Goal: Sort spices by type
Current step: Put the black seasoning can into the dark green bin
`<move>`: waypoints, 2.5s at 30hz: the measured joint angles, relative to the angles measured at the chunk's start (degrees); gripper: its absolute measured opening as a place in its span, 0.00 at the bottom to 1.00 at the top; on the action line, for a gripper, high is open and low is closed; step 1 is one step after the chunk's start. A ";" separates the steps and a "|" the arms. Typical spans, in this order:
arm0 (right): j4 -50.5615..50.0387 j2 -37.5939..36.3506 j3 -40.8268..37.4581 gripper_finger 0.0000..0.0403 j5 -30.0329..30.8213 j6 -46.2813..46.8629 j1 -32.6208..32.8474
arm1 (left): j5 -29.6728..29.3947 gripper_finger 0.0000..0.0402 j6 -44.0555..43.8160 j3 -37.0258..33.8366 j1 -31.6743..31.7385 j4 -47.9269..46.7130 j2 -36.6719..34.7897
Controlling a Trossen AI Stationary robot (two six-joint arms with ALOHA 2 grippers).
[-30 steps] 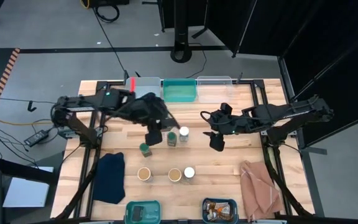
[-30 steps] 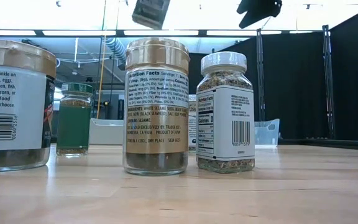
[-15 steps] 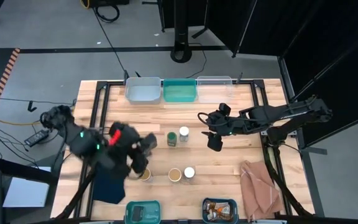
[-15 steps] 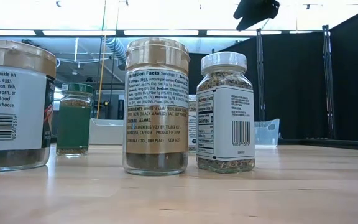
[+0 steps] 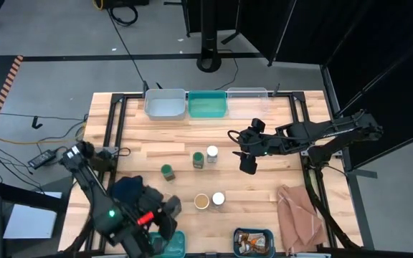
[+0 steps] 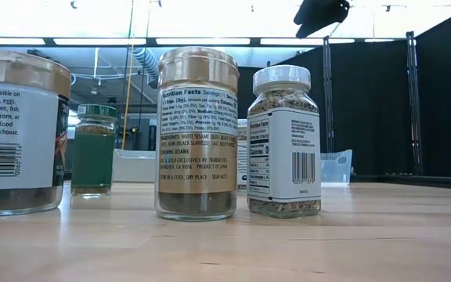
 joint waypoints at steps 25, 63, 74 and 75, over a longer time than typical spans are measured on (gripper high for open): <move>2.93 0.00 -0.02 0.62 0.01 3.23 -1.83 | 4.84 0.33 -17.63 0.02 -8.08 5.69 10.00; 1.46 0.00 -0.04 0.61 -0.25 -2.83 -2.23 | 12.56 0.32 -32.30 16.09 -3.29 -5.17 20.71; 1.46 0.00 -0.04 0.61 -0.23 -2.83 -2.23 | 12.71 0.32 -32.32 16.11 -3.86 -5.74 23.60; 1.46 0.00 -0.04 0.61 -0.23 -2.83 -2.23 | 12.72 0.32 -32.32 16.09 -3.86 -5.68 24.15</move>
